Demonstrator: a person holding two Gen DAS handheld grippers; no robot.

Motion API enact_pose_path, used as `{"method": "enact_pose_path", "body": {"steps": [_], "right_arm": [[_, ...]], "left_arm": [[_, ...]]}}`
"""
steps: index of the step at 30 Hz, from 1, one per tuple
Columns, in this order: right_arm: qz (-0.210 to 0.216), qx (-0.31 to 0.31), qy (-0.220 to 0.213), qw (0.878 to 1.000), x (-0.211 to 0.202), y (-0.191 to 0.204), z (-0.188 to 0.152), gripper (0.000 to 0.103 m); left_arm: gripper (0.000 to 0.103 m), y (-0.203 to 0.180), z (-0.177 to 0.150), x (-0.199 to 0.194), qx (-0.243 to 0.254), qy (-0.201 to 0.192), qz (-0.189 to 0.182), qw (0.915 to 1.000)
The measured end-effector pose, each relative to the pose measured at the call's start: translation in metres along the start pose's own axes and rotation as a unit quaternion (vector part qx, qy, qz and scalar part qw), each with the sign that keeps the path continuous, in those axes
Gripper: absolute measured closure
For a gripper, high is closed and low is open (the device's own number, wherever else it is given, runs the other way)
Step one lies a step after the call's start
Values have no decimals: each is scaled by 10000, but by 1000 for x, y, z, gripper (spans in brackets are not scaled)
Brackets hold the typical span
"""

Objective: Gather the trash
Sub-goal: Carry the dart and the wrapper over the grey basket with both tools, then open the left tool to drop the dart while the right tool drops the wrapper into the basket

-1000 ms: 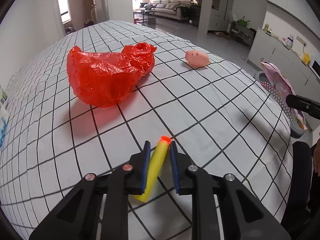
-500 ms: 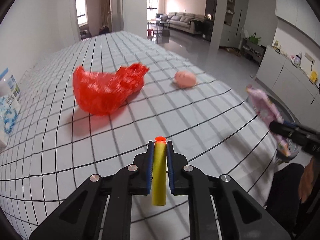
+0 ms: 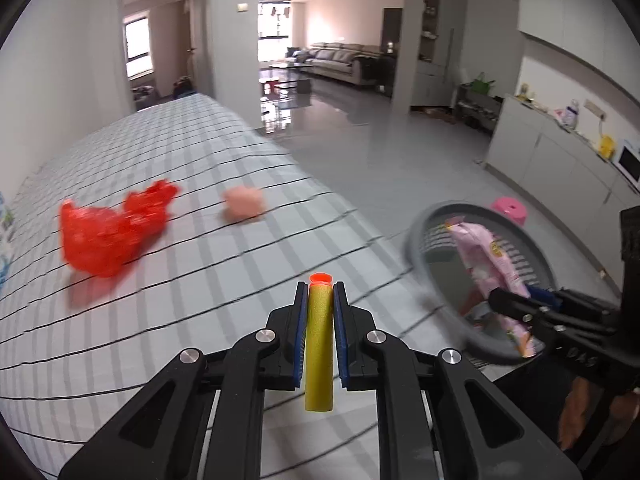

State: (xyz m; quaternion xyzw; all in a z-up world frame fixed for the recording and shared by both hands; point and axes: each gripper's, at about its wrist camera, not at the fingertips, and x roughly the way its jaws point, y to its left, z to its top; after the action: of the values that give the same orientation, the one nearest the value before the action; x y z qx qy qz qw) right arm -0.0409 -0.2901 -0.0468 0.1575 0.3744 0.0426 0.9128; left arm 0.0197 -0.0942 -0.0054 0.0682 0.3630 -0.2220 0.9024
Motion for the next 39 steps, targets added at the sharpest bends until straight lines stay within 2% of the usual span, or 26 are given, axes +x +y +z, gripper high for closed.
{"method": "enact_pose_path", "body": {"steps": [10, 18, 28, 35, 37, 39], "right_arm": [[-528, 521, -62, 9972, -19, -66, -11, 71], [-800, 670, 73, 9945, -19, -94, -15, 71], [-838, 823, 216, 9928, -9, -114, -10, 70], [-807, 835, 164, 9931, -5, -116, -7, 68], [-840, 835, 114, 9929, -7, -115, -6, 57], [-841, 849, 87, 9928, -8, -116, -5, 56]], "left_arm": [[90, -82, 13, 40, 406, 275, -597, 9970], [90, -121, 17, 71, 673, 558, -846, 9926], [90, -136, 19, 102, 702, 816, -905, 9901], [89, -135, 19, 105, 721, 861, -895, 9896], [83, -134, 18, 104, 704, 863, -867, 9900], [72, -134, 19, 104, 677, 845, -856, 9904]]}}
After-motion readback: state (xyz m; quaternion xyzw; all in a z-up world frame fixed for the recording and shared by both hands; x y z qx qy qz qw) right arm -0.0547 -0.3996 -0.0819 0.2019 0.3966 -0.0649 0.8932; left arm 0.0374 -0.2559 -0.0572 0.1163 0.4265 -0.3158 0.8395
